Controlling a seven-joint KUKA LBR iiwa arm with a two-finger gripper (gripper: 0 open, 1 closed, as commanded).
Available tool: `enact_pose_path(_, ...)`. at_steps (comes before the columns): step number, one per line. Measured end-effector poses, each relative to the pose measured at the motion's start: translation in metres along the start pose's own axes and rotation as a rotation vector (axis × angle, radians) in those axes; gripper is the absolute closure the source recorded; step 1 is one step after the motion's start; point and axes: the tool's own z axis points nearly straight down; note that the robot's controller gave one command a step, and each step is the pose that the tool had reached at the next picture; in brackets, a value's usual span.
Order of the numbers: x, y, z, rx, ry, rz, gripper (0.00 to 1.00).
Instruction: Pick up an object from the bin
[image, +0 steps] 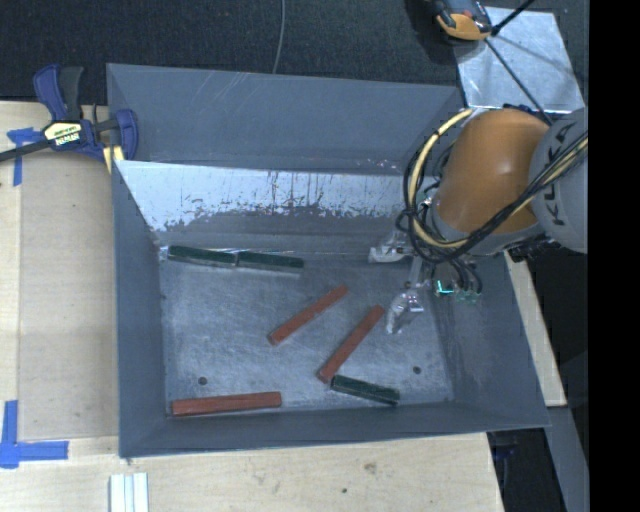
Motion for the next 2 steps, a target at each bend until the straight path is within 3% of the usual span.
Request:
enact_pose_path(1, -0.002, 0.0, -0.005, 0.001, -0.008, -0.001, 0.0)
enact_pose_path(2, -0.006, 0.004, 0.063, 0.002, -0.029, -0.147, 1.0)
